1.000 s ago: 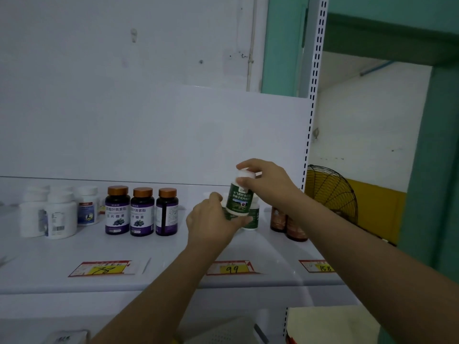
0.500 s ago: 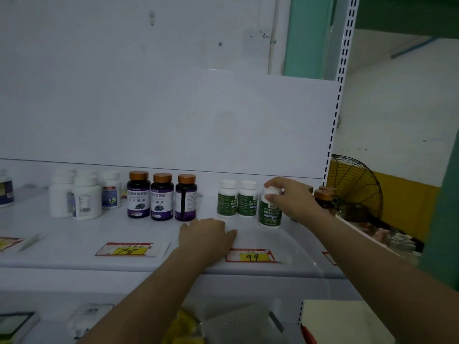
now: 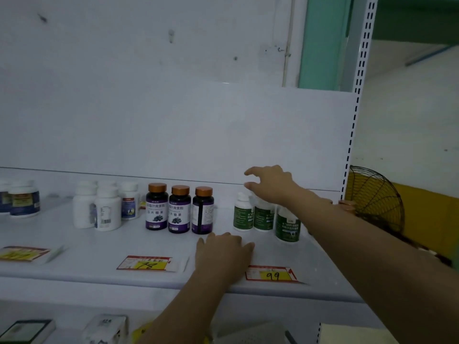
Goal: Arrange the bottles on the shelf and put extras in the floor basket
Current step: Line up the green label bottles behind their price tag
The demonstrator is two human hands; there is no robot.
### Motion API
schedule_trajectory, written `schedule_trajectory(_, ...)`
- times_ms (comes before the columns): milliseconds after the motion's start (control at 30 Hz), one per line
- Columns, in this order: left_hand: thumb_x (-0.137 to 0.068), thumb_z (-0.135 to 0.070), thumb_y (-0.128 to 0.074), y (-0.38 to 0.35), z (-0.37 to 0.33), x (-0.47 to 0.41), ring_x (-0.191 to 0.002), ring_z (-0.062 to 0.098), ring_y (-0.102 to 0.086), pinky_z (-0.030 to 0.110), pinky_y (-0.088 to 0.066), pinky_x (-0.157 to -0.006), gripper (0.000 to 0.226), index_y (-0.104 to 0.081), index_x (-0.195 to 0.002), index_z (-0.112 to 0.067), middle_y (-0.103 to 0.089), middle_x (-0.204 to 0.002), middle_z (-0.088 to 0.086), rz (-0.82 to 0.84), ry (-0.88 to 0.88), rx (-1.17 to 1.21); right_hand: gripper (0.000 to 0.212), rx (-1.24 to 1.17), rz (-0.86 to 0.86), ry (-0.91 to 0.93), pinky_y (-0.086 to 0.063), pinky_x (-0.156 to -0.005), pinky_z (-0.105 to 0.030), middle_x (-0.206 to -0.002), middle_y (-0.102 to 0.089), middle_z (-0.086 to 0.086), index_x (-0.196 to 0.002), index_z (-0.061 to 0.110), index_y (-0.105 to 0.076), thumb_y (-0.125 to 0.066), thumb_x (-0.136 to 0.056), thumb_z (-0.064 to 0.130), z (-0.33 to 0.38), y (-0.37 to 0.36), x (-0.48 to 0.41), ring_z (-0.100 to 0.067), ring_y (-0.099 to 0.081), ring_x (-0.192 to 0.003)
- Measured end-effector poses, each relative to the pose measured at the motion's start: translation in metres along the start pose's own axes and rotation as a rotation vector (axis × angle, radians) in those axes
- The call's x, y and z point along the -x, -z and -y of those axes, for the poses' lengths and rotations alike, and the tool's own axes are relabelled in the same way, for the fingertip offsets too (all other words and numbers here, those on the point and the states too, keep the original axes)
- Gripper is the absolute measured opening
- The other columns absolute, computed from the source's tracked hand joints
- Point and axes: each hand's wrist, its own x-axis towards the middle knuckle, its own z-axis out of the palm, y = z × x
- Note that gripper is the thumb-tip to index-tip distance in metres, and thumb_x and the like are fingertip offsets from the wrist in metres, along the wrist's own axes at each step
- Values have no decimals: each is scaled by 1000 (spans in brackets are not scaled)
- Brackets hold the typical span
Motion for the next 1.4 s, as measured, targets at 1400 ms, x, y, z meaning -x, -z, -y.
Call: schedule_trajectory(1400, -76, -31, -76, 69, -31, 26, -90, 8, -55, 17, -43, -67, 59, -43, -124, -18, -58, -115, -3, -204, -123, 927, 33, -696, -62, -28, -44, -65, -21, -109, -62, 1, -117, 21, -57, -66, -87, 31, 20, 69, 64, -9, -58, -88)
